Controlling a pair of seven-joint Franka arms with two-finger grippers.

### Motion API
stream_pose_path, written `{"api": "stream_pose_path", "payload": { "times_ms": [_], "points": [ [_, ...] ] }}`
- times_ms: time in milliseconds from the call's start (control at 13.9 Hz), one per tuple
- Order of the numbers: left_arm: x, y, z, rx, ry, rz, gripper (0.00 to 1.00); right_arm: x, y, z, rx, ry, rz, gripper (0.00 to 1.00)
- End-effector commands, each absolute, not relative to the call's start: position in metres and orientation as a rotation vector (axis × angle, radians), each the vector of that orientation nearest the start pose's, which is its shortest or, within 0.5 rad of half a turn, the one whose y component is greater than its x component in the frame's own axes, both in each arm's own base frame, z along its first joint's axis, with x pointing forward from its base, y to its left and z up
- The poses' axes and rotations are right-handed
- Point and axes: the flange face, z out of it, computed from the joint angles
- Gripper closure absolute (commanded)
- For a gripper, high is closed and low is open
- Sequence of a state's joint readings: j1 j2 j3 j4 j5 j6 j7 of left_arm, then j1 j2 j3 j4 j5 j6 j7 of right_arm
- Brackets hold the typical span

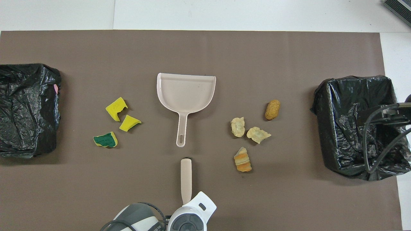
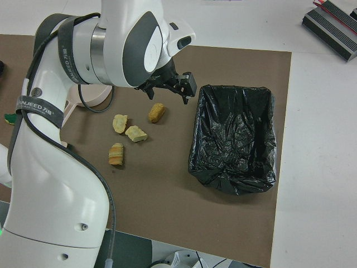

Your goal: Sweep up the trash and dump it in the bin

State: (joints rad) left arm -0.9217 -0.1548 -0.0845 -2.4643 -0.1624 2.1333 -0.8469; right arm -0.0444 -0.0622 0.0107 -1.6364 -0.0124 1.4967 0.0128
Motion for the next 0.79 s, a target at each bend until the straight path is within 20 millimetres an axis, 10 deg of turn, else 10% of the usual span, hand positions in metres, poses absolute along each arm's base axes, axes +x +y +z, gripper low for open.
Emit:
{"api": "stream_pose_path", "payload": {
  "times_ms": [0,360,719],
  "points": [
    [0.241,-0.371,0.36,-3.058,0.071,0.336,1.0,0.518,-0.016,0.621,-3.134,0.111,0.094,0.0],
    [0.283,-0.333,0.418,-3.022,0.175,0.468,1.0,0.511,-0.012,0.609,-3.137,0.073,0.0,0.0],
    [0.348,-0.244,0.491,-3.079,0.266,0.496,1.0,0.548,0.079,0.572,-3.12,0.17,-0.075,0.0]
  ]
}}
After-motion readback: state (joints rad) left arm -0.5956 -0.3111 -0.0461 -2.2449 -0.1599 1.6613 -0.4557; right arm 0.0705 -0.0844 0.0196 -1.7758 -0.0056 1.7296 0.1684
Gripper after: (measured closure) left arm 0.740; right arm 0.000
